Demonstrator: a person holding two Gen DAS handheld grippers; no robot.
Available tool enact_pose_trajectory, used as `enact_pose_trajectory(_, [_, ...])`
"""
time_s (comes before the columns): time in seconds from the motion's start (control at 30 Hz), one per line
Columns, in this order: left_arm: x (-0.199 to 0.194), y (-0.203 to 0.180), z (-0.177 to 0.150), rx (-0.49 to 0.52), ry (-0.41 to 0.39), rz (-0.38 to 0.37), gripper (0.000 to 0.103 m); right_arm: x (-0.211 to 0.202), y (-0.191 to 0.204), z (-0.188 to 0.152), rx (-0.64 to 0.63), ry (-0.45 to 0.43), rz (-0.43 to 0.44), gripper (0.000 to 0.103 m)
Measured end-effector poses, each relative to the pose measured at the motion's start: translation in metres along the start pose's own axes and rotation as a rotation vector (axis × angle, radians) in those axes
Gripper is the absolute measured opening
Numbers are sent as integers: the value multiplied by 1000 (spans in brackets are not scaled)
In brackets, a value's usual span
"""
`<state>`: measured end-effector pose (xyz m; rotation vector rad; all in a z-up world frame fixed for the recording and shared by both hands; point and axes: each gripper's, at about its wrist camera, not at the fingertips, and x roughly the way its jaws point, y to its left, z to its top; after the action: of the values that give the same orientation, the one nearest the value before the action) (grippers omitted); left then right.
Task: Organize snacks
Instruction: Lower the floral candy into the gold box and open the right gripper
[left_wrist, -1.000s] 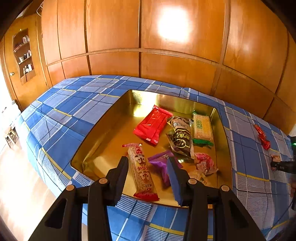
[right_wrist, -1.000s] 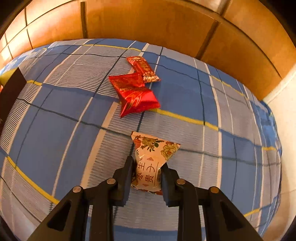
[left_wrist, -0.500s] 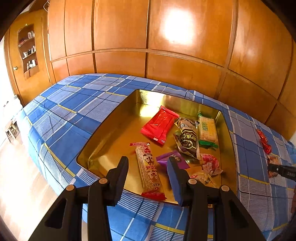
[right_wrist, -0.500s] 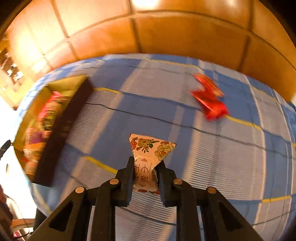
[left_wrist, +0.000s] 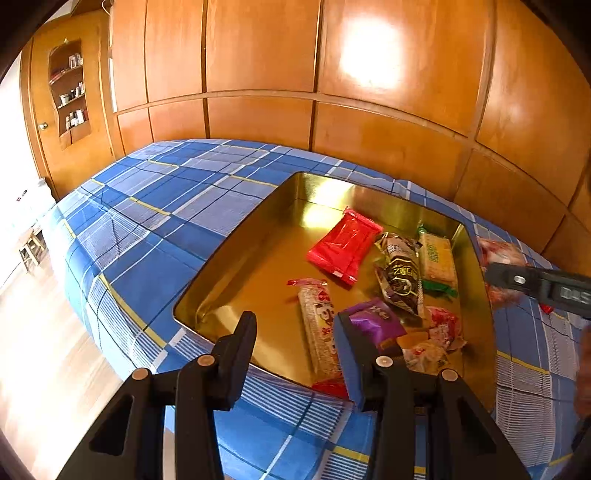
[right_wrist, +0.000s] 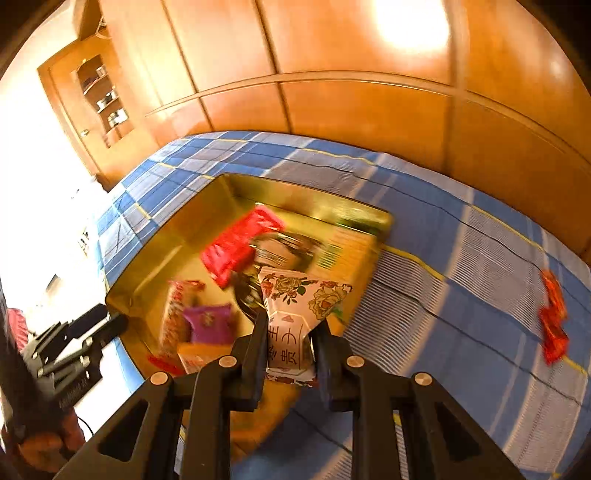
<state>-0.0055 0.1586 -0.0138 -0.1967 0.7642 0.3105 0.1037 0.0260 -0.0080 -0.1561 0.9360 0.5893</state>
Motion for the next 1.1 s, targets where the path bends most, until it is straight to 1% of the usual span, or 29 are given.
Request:
enact_pose_trajectory(0.13, [1,1,0,1,2,3,44,34,13,8,-37,52,-37,24])
enact_pose_trajectory(0.2, [1,0,0,8,0,2,44,53,14,8,-55,87,-84,25])
enact_pose_trajectory(0.27, [1,-1,-1,10,-1,0,44,60,12,6,-67,94,-110,25])
enact_pose_trajectory(0.33, [1,-2,-1,15,0,-2,44,62,12,3,-72,92,-123,25])
enact_pose_trajectory(0.57, [0,-8,-2,23,0,-7,44,49,14,-4,-83,56,-123,25])
enact_pose_trajectory(0.73, [-4,-10,-3,31,-3,-8,44,47,16,-6,-79,54,-127,25])
enact_pose_trajectory(0.8, [-5,-10,-3,33,-7,-5,44,44,14,-7,-61,49,-120,25])
enact_pose_trajectory(0.9, [-6,-10,-3,29,-11,-3,44,35,17,-10,-58,38,-82,25])
enact_pose_trajectory(1.0, [-6,-7,-2,20,-17,0,44,26,23,-16,-67,57,-15,25])
enact_pose_trajectory(1.1, [-6,-4,-3,13,-17,4,44,17,32,-26,-101,65,22,25])
